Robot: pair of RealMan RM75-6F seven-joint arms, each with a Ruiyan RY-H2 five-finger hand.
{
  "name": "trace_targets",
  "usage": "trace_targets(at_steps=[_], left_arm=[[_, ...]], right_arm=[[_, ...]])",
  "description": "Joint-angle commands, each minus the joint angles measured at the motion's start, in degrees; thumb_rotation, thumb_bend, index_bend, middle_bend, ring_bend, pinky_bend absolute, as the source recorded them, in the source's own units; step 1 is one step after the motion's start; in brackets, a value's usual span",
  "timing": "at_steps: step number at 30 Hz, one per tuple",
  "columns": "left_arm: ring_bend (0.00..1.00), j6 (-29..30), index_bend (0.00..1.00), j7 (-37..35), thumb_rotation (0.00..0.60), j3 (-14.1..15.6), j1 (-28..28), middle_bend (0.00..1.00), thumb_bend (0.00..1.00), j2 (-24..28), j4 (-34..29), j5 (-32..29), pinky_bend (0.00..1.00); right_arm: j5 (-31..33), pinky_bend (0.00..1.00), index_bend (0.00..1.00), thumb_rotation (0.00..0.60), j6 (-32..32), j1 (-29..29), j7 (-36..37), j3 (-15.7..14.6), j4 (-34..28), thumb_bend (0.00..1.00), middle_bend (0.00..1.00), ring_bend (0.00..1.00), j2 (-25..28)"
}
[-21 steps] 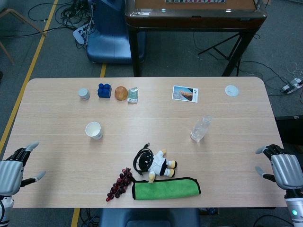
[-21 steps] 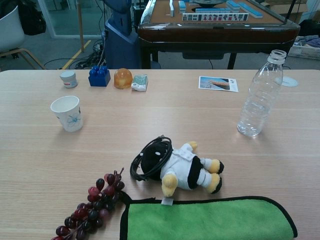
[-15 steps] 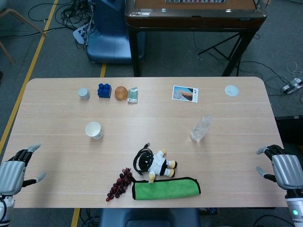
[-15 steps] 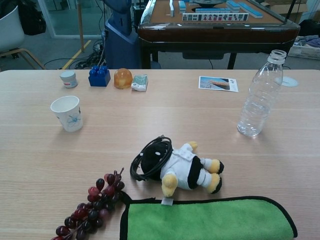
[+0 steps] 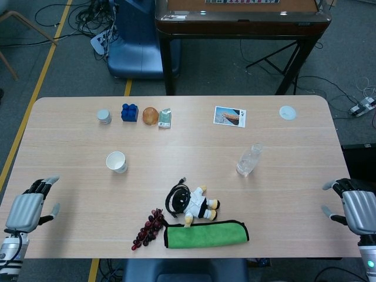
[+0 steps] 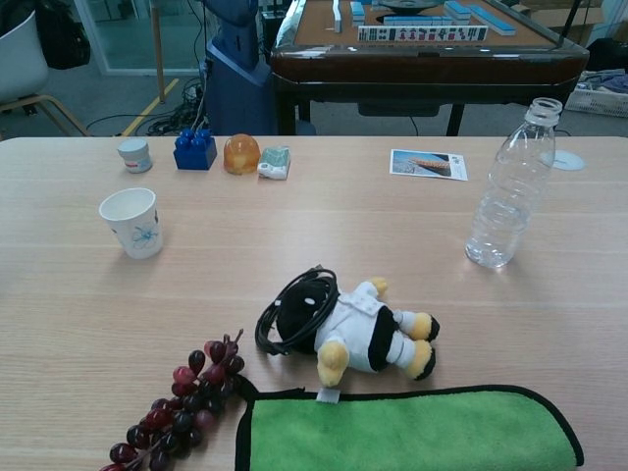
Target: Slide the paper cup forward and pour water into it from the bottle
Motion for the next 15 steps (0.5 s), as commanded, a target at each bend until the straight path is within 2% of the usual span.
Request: trace_targets(at_steps=[1,4,10,15], left_arm=[[0.07,-5.1,0.11,6.1,0.600,-1.9,-3.3,0.07,0.50,-0.1,-2.0,-5.6,0.36],[0.01,-9.0,0.09,9.6,0.600,-3.0,-5.8,0.00,0.55,-0.2,-3.1,-10.0,0.34],[0.00,-14.8,0.01,16.8,0.600,-4.3,-10.6,0.00,0.55,-1.3,-2.5,-18.3,0.25],[0.00,-17.0,0.00,20.5,0.600,-4.8,-14.1,0.00,0.55,-2.8,-2.0,-22.4,0.21]], right_arm=[[-0.1,0.44,0.43,0.600,0.0,0.0,-0.1,0.0,-0.1,0.18,0.38,0.28,0.1],[0.0,0.44,0.43,0.600,-0.1,0.0,-0.1,0.0,-0.3,0.18,0.38,0.28,0.2],[-0.1,0.44,0.43,0.600,0.1,-0.1,0.6,0.1,-0.7,0.18,0.38,0.28,0.9],[-0.1,0.44,0.43,0.600,0.6,-0.3,1.4,0.3,-0.8,0.18,0.38,0.28,1.3]])
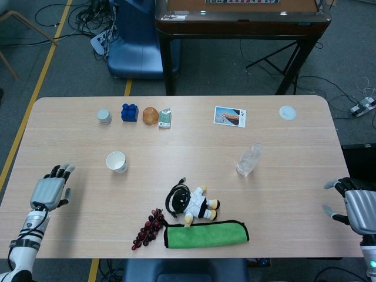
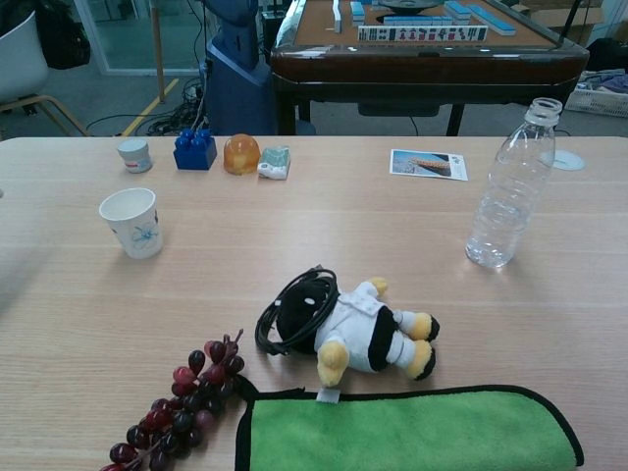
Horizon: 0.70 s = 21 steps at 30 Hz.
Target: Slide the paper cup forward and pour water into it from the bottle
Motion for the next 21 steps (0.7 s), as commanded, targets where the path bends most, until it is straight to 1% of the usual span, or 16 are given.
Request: trace_targets(at_steps=[1,9,15,21], left_arm=[[0.00,-1.6,0.00,2.7,0.600,-0.5,-2.4,0.00,0.55,-1.2,0.2,-2.4,0.20],[0.00,-2.6,0.00,9.2,0.600,0.5,-6.7,0.00,0.54,-3.1,1.0,-8.0,0.20],[0.00,-3.3,0.00,12.4,0.600,1.2,-9.4,0.00,0.54,-4.8,2.8,-12.2,0.20],[0.00,-3.1,0.00,15.2,0.600,1.8,-11.9,0.00,0.55,-5.8,2.7,-15.6,0.20]], right_arm=[[0.0,0.44,0.43,0.600,0.2,-0.1,0.4,0.0,0.0,0.18,0.38,0.28,0.2],[-0.3,0.44,0.43,0.600,0.5,-0.4,1.1,0.0,-0.2,0.18,0.38,0.28,0.7],[-0.2,0.44,0.43,0.600,0.0,-0.3,1.2,-0.1,-0.3,0.18,0.38,0.28,0.8],[0.0,0.44,0.43,0.600,-0.3,-0.2,0.9,-0.1,-0.4,0.18,0.38,0.28,0.8]])
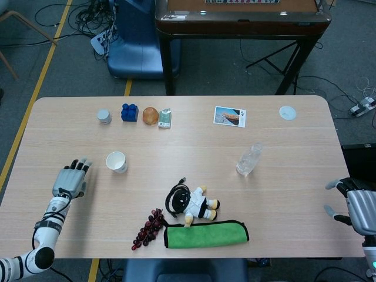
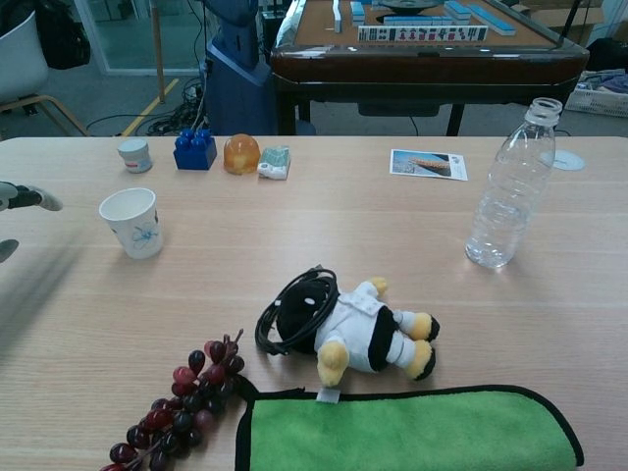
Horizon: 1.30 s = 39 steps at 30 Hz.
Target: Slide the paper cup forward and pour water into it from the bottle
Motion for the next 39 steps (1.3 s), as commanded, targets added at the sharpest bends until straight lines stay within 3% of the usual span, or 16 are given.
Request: trace_targets(at_steps=[1,18,39], left_arm=[[0.00,0.1,0.00,1.4,0.600,0.5,-1.3,0.00,0.55,-0.5,-0.1,-1.4,0.20],[0.00,0.5,0.00,7.3,0.600,1.5,-8.3,0.00,0.54,-3.2,-0.9,-10.1,0.20],[0.00,4.7,0.00,11.7,0.600,2.6,-14.5,0.00,0.54,-6.9,-4.9,-12.7,0.20]], right_arm=[[0.0,0.44,0.43,0.600,-0.1,0.0,-0.1,0.0,-0.1,0.18,0.38,0.28,0.0],[0.0,0.44,0.43,0.600,-0.2,-0.1,0.0,-0.2,-0.6,0.18,0.38,0.28,0.5],[-1.0,0.44,0.43,0.600,0.6,-0.5,1.0,-0.4,-1.0,0.18,0.38,0.28,1.2]])
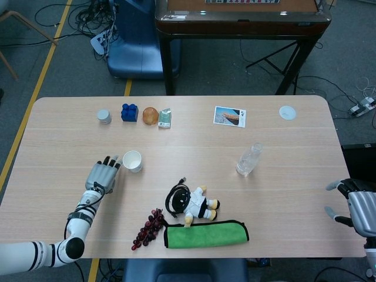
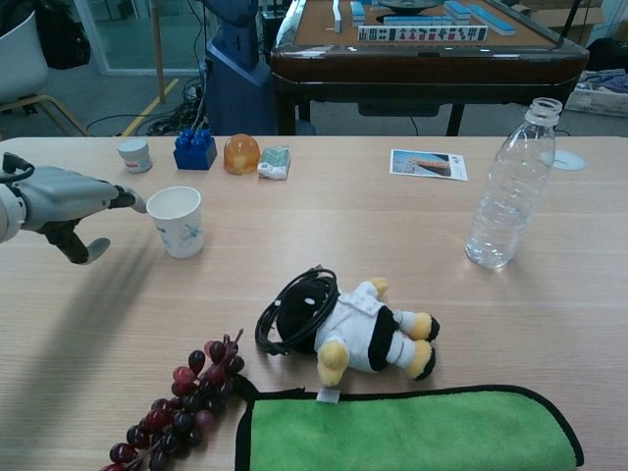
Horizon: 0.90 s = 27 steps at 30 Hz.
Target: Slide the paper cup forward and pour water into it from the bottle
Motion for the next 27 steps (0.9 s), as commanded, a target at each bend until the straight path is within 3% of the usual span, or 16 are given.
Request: trace_targets(at_steps=[1,27], left_arm=[[0.00,0.3,0.00,0.7,0.600,0.1,-0.8,0.00,0.54,-0.8,-0.2,-0.7,0.20],[0.00,-0.1,0.00,1.0,0.600,0.3,-5.8,0.00,0.55,-9.8,7.6,2.4,0.20]], right_arm=[[-0.1,0.44,0.43,0.600,0.1,0.0,0.0,0.0,-0.1,0.18,0.38,0.28,0.0],[-1.1,0.44,0.43,0.600,1.0,-0.4,1.4,-0.1,-0.4,0.18,0.38,0.28,0.7]])
